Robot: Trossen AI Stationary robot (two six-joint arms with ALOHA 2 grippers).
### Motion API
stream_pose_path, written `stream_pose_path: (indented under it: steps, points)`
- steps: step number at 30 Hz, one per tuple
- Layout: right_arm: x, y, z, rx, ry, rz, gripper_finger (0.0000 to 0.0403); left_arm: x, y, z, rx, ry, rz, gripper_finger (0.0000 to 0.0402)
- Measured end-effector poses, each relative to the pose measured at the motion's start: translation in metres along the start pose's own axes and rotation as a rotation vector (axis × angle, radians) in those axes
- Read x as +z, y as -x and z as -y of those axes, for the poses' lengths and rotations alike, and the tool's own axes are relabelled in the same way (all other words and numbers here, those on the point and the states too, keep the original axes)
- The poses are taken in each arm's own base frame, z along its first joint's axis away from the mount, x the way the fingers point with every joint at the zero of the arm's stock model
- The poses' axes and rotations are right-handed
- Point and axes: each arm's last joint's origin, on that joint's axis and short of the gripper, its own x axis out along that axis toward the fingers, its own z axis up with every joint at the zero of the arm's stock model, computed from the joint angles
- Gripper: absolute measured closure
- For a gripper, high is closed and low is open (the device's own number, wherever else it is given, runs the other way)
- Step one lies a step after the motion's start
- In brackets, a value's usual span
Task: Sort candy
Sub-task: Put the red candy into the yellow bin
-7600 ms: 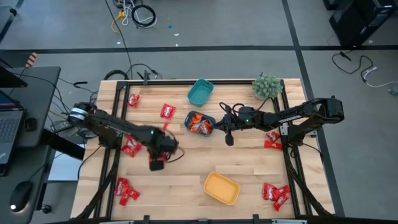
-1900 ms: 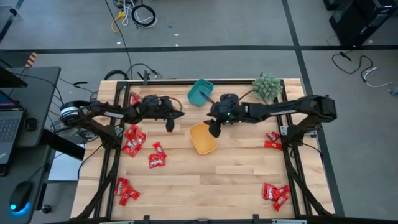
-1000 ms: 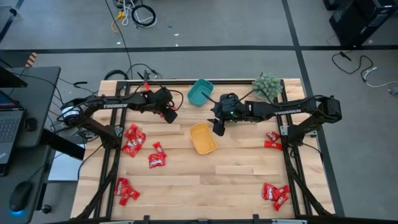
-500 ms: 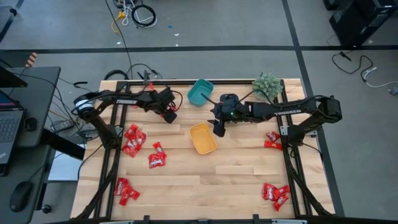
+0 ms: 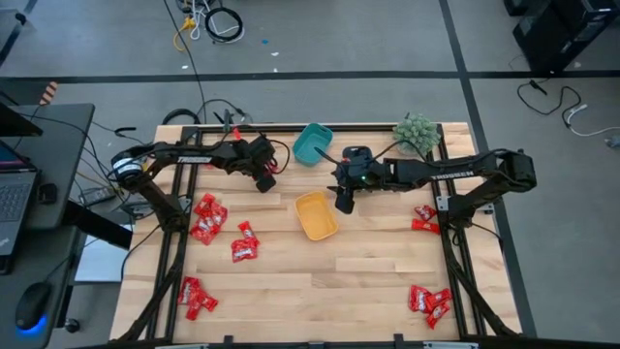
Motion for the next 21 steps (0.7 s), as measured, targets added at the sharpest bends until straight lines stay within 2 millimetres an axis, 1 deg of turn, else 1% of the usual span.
stream_pose_path:
  steps: [2,4,7,11,14,16,21]
  points:
    - [0.000,0.006,0.001,-0.011,0.001,-0.012,0.0193,0.005,0.009,0.001,-0.006,-0.014,0.034,0.0374]
    - [0.000,0.014,0.003,-0.031,0.001,-0.016,0.0194,0.010,0.019,0.001,-0.020,-0.023,0.080,0.0391]
    - [0.002,0.027,0.005,-0.061,0.000,-0.010,0.0194,0.018,0.039,0.003,-0.106,-0.026,0.163,0.0389]
    - [0.003,0.044,0.008,-0.092,-0.015,0.005,0.0194,0.029,0.068,0.011,-0.354,-0.055,0.309,0.0395]
    - [0.004,0.053,0.010,-0.096,-0.018,0.015,0.0194,0.036,0.084,0.024,-0.514,-0.108,0.378,0.0399]
    - [0.004,0.055,0.010,-0.095,-0.024,0.012,0.0194,0.039,0.091,0.035,-0.564,-0.145,0.402,0.0399]
    - [0.002,0.051,0.009,-0.097,-0.026,-0.009,0.0194,0.043,0.093,0.070,-0.642,-0.212,0.383,0.0401]
